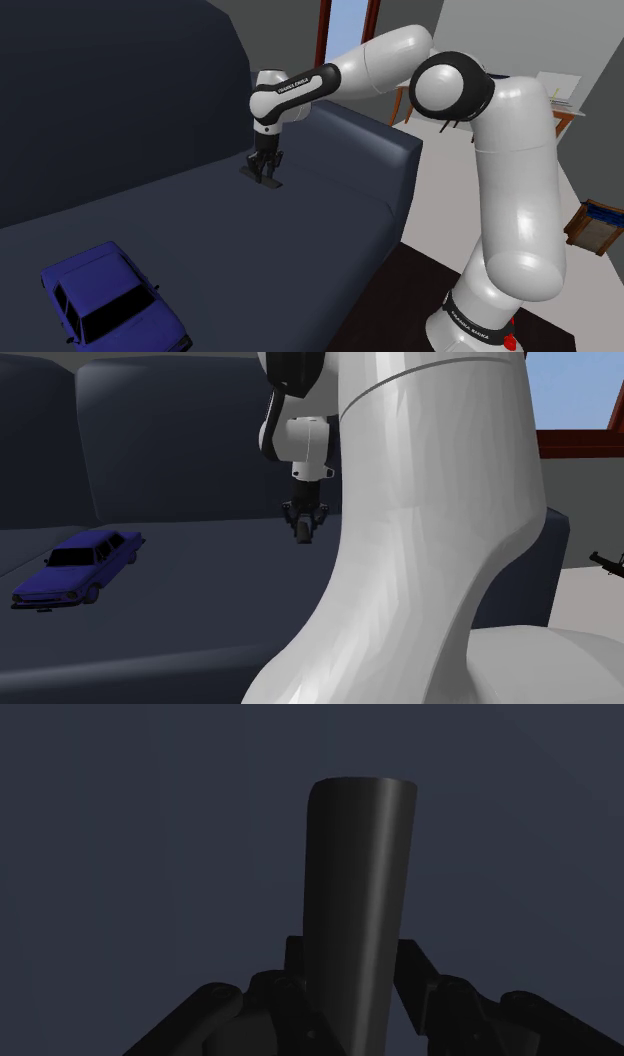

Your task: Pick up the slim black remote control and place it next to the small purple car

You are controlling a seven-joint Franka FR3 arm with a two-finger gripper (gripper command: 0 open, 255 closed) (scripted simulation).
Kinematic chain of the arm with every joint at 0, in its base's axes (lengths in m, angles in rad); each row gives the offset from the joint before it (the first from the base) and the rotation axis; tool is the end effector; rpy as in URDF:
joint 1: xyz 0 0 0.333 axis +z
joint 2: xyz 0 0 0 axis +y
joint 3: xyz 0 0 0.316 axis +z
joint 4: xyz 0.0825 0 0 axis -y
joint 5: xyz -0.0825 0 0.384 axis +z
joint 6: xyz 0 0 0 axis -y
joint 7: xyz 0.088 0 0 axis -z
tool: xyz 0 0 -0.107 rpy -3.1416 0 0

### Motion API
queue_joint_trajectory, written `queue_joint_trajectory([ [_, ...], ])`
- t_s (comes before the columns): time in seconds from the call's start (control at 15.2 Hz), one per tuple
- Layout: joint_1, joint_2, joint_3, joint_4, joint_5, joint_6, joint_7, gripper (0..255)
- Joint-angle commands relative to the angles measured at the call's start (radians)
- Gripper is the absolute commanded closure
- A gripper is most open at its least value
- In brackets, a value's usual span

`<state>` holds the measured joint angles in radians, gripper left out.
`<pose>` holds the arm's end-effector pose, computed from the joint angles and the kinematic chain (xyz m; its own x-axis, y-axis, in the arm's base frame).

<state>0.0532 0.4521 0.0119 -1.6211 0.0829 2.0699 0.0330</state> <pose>0.6746 0.0473 0.3615 0.9999 -0.0086 -0.0075 -0.0092 -0.9969 -0.0775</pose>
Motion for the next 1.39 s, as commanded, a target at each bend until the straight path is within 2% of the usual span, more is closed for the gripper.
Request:
queue_joint_trajectory([
  [0.0, 0.0, -0.009, 0.0, 0.009, -0.001, -0.018, 0.001, 255],
  [1.32, -0.001, -0.065, -0.001, 0.196, -0.007, -0.261, 0.019, 255],
])
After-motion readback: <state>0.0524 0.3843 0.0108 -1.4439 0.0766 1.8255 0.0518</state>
